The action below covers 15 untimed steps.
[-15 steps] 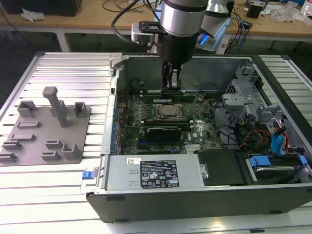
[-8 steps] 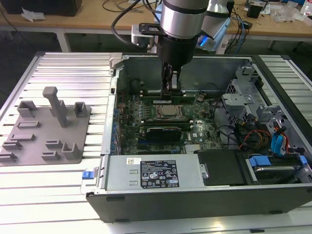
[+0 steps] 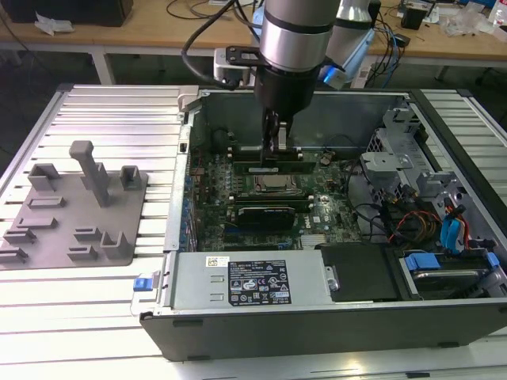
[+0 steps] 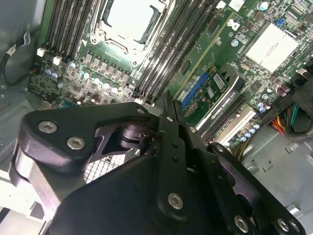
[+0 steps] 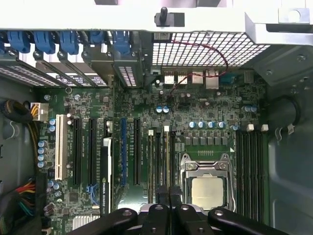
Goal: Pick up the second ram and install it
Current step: 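Insert the second ram into the second slot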
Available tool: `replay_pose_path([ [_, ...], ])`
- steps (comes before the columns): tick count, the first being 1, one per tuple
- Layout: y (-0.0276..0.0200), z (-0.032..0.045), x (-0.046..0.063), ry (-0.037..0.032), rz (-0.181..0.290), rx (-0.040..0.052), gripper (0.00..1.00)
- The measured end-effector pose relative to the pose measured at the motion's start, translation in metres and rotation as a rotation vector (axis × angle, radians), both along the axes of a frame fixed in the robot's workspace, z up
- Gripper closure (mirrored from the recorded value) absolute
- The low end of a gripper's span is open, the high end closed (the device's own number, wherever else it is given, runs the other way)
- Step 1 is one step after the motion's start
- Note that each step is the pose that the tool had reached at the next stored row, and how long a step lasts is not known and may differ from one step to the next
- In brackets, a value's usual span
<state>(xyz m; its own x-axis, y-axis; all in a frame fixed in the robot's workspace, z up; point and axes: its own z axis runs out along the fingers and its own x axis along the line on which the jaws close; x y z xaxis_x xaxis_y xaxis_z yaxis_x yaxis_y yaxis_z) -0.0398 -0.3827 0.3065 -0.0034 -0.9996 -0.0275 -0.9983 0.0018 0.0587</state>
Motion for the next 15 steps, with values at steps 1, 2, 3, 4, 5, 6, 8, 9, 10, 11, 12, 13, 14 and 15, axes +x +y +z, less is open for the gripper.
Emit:
replay_pose_path([
  [1,-0.0001,-0.0012,0.0,0.0,0.0,0.0,0.91],
  [2,-0.0001,-0.0038,0.0,0.0,0.0,0.0,0.91],
  [3,-0.0001,-0.0052,0.0,0.0,0.0,0.0,0.91],
  [4,-0.0001,-0.0074,0.0,0.0,0.0,-0.0001,0.91],
  [5,-0.0001,-0.0098,0.0,0.0,0.0,0.0,0.91],
  [6,-0.0001,-0.0121,0.0,0.0,0.0,0.0,0.91],
  [8,-0.0001,-0.0154,0.0,0.0,0.0,-0.0001,0.91],
  [9,-0.0001,-0.0164,0.0,0.0,0.0,-0.0001,0.91],
  [10,-0.0001,-0.0169,0.0,0.0,0.0,0.0,0.91],
  [11,-0.0001,-0.0176,0.0,0.0001,0.0,-0.0001,0.91],
  [12,-0.0001,-0.0185,0.0,0.0,0.0,0.0,0.91],
  [13,-0.0001,-0.0194,0.0,-0.0001,0.0,-0.0002,0.91],
  [14,-0.0001,-0.02,0.0,0.0,0.0,-0.0005,0.91],
  [15,-0.0001,-0.0206,0.0,0.0,0.0,-0.0007,0.91],
])
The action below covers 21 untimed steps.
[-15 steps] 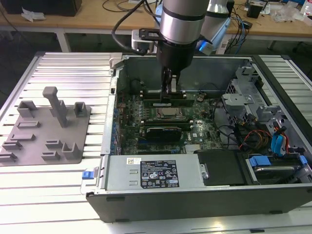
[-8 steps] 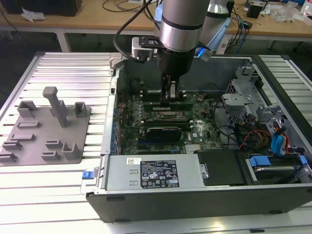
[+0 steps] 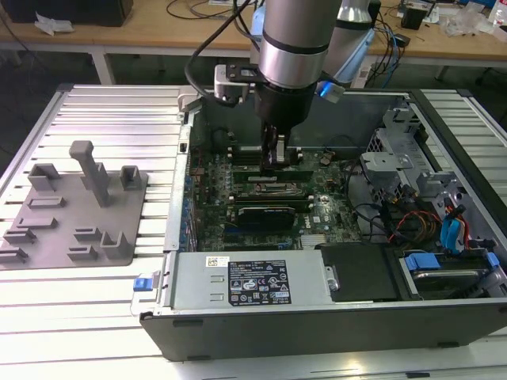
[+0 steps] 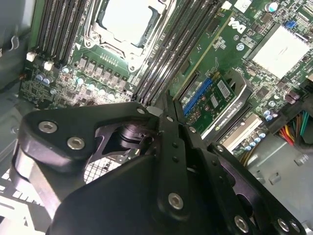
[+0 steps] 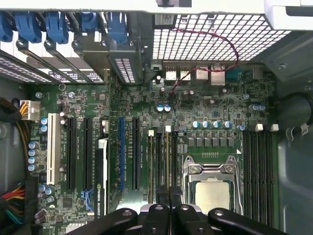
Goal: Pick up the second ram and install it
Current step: 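Insert the second ram into the second slot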
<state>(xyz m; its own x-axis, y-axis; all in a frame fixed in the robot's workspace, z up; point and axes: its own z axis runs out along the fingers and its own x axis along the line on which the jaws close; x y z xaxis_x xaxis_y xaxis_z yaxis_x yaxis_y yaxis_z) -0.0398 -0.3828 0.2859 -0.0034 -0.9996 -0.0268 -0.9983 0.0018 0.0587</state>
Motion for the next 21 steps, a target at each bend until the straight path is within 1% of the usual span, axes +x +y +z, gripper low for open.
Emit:
replay_pose_path([
  [5,0.0,-0.0062,0.0,-0.0001,0.0,-0.0002,0.91],
  [19,0.0,-0.0192,0.0,0.0,0.0,-0.0004,0.91],
  [21,0.0,-0.0223,0.0,0.0,0.0,-0.0005,0.91],
])
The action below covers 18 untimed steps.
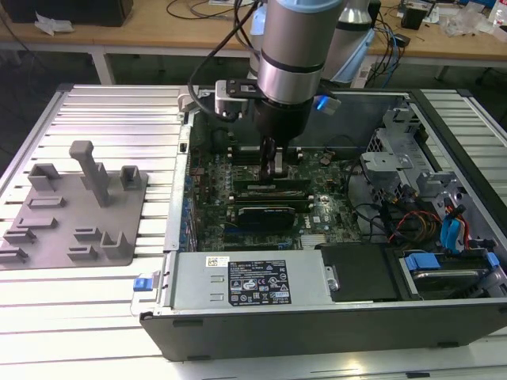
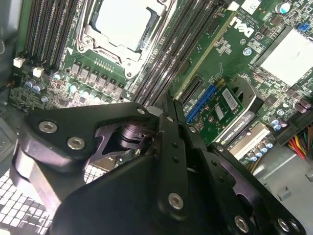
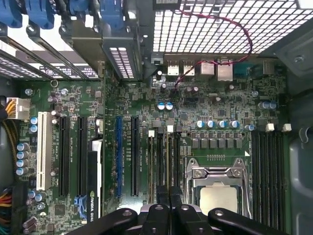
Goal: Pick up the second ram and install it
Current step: 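Insert the second ram into the second slot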
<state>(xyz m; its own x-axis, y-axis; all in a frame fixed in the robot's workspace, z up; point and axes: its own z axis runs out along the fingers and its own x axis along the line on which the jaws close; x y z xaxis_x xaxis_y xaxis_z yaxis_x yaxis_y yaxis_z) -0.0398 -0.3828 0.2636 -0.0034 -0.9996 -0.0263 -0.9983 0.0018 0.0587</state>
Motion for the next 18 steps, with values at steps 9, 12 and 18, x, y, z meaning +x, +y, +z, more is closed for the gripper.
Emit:
replay_pose_path([
  [9,0.0,-0.0044,0.0059,-0.0001,0.0,0.0002,0.91],
  [12,0.0,-0.0057,0.0066,-0.0001,0.0,0.0002,0.91],
  [18,0.0001,-0.0082,0.0068,-0.0001,0.0,0.0006,0.91],
])
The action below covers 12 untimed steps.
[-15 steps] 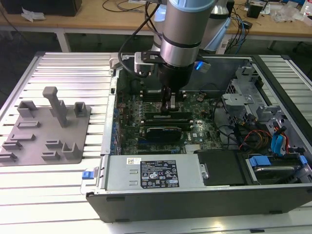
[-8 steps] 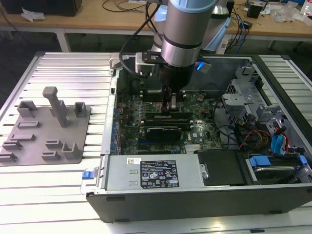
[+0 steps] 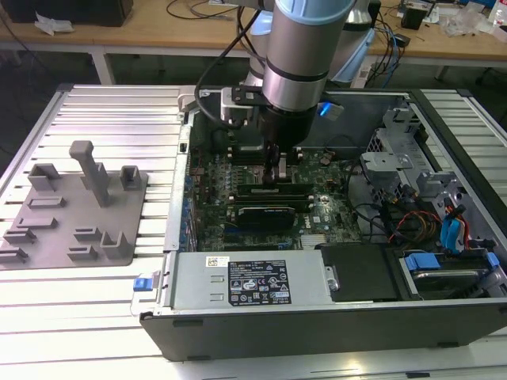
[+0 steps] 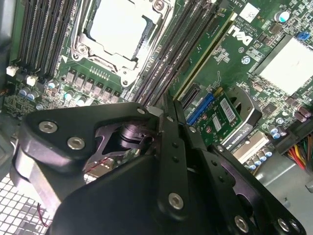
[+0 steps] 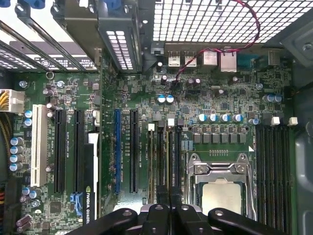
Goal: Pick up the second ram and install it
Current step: 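Insert the second ram into the second slot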
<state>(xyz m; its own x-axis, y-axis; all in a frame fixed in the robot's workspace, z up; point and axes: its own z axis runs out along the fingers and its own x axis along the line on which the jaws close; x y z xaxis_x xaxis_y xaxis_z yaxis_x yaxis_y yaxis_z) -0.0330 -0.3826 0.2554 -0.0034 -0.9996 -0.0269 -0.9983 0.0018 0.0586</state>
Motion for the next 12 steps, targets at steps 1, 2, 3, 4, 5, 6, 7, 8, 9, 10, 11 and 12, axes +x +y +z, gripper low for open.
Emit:
replay_pose_path([
  [1,0.0,-0.0007,0.0,0.0,0.0,0.0002,0.91],
  [2,0.0,-0.0012,0.0,0.0001,0.0,-0.0001,0.91],
  [3,0.0,-0.0026,0.0,0.0001,0.0,-0.0001,0.91],
  [4,-0.0001,-0.0037,0.0,0.0001,0.0,0.0006,0.91],
  [5,0.0001,-0.0043,0.0,0.0002,0.0,0.0026,0.91],
  [6,0.0002,-0.0047,0.0,0.0002,0.0,0.0046,0.91],
  [7,0.0003,-0.0051,0.0,0.0001,0.0,0.0055,0.91],
  [8,0.0003,-0.0051,0.0,0.0002,0.0,0.0054,0.91],
  [9,0.0002,-0.0051,0.0,0.0002,0.0,0.0054,0.91],
  [10,0.0002,-0.0052,0.0,0.0001,0.0,0.0055,0.91],
  [11,0.0003,-0.0052,0.0,0.0001,0.0,0.0055,0.91],
  [12,0.0003,-0.0054,0.0,0.0001,0.0,0.0055,0.91],
])
